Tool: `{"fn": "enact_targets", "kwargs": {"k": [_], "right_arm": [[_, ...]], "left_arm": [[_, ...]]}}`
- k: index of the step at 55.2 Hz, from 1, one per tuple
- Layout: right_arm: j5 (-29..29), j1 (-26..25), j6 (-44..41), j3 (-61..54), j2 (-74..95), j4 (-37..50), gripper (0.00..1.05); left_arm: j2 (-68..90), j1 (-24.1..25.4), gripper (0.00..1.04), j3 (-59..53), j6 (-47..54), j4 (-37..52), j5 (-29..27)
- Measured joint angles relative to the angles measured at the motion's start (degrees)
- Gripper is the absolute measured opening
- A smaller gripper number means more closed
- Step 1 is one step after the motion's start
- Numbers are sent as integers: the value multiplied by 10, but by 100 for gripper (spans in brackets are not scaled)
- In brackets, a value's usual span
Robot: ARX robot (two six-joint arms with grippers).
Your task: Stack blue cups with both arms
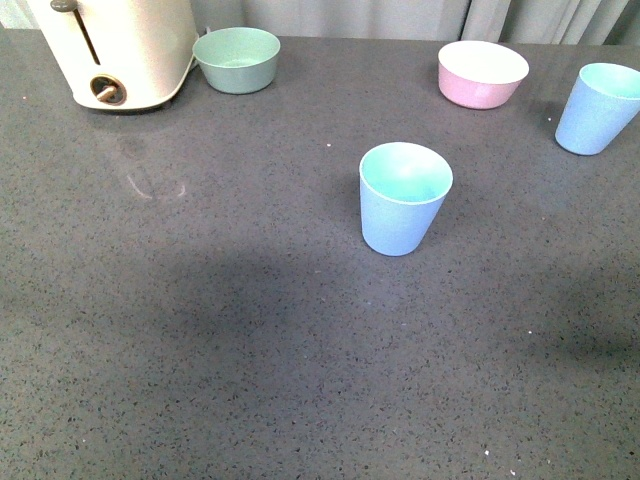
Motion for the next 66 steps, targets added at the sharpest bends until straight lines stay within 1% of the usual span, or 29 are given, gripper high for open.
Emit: {"fn": "enact_targets", "kwargs": {"k": [19,51,54,57,66], "right_arm": [[0,0,0,0,0,0,96],[0,0,0,0,0,0,96],[0,0,0,0,0,0,96],[0,0,0,0,0,0,96],[0,0,0,0,0,0,96]], "left_arm": [[-103,0,2,0,0,-96,0],[-215,0,2,0,0,-208,0],[-261,0,2,0,0,-271,0],[-295,0,2,0,0,-303,0],[-314,0,2,0,0,-309,0]]}}
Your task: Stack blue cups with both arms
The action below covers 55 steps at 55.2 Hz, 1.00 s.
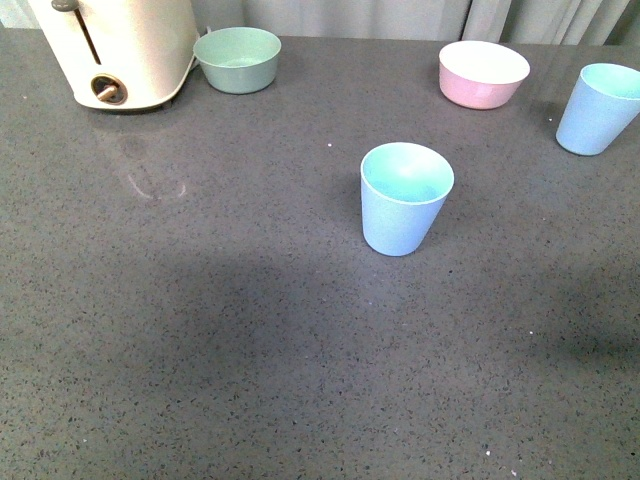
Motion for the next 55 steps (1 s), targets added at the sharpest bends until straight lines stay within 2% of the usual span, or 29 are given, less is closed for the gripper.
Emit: {"fn": "enact_targets", "kwargs": {"k": [9,11,15,17,19,23,27,35,40,48,55], "right_arm": [[0,0,0,0,0,0,96],[0,0,0,0,0,0,96],[-40,-20,56,35,57,-94,96],[-66,-50,77,58,122,-119,96],[-82,-73,82,69,172,-109,96],[-127,-148,47,117,341,-5,96],[-147,-182,-6,170,459,64,96],[-181,-202,-92,289,651,91,96],[-171,-194,-158,386,782,79,96],[-144,-154,-235,567,969,20,96],[-118,-130,-268,647,1034,-5,96]], "left_arm": [[0,0,2,0,0,0,0],[0,0,6,0,0,0,0],[0,0,19,0,0,0,0],[0,0,26,0,0,0,0],[0,0,31,0,0,0,0],[0,0,49,0,0,-1,0],[0,0,61,0,0,-1,0],[0,0,82,0,0,-1,0],[0,0,97,0,0,-1,0],[0,0,96,0,1,-1,0],[0,0,96,0,1,-1,0]]}}
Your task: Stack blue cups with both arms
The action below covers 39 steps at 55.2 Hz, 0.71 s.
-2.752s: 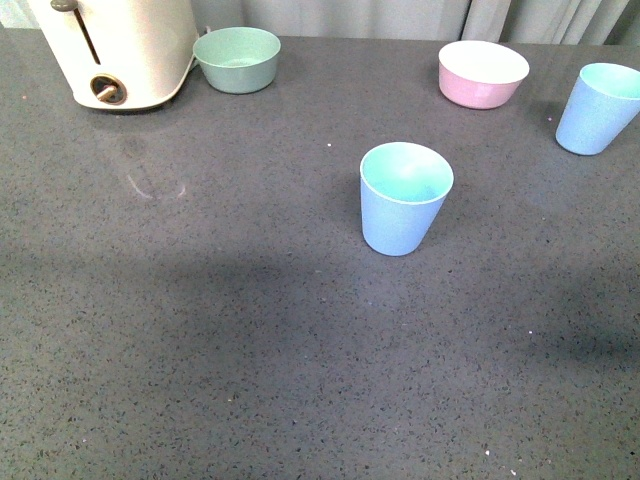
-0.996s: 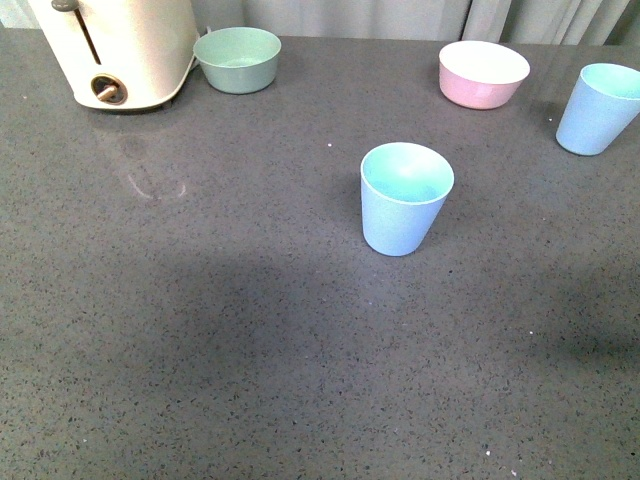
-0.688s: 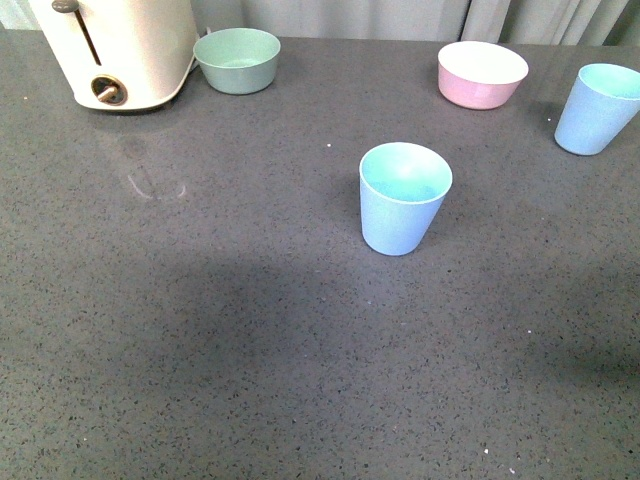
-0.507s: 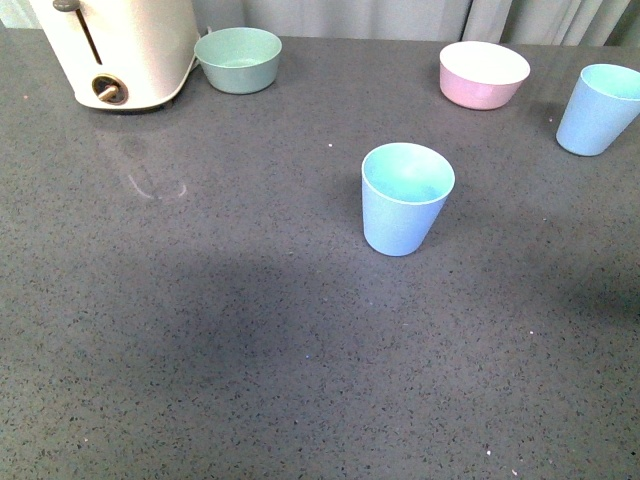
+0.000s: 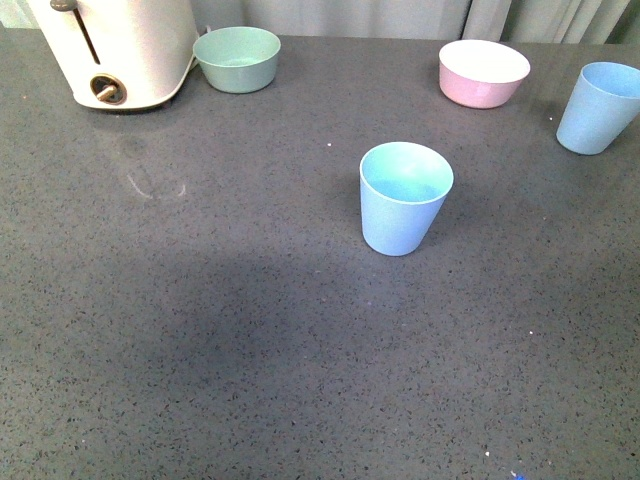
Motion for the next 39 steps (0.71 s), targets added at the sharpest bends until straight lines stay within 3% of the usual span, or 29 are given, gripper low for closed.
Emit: {"fn": "enact_targets", "kwargs": {"k": [13,39], "right_arm": [[16,42,-30,106,94,-32,96],[33,101,-39,192,189,-55,96]], "left_arm": [[0,0,96,0,0,0,0],[0,0,96,0,0,0,0]]}}
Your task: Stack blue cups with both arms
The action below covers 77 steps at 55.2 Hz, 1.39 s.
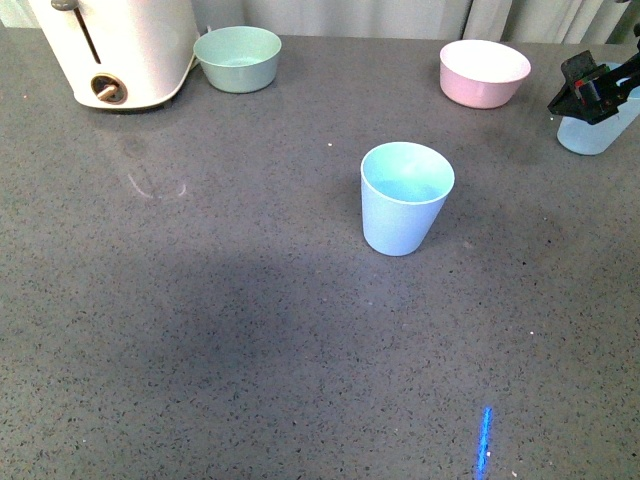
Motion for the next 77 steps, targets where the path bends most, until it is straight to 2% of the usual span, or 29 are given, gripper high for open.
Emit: {"fn": "enact_targets", "kwargs": {"k": [9,12,37,45,59,67,72,77], "right_arm": [[12,3,0,23,23,-7,96],[16,3,0,28,28,-11,91],[6,0,8,30,34,-23,28],[-1,-7,6,5,21,-23,2],[-36,-15,-14,-58,-57,-29,2],[-83,-12,-48,-114,-143,-58,2],[-124,7,-64,-157,-222,-88,2],[-155,47,-69,-188,-292,-113,2]], "left_arm": [[0,0,96,0,0,0,0],[0,0,96,0,0,0,0],[0,0,96,0,0,0,0],[0,0,96,0,0,0,0],[0,0,96,0,0,0,0],[0,0,96,0,0,0,0],[0,0,96,0,0,0,0],[0,0,96,0,0,0,0]]}}
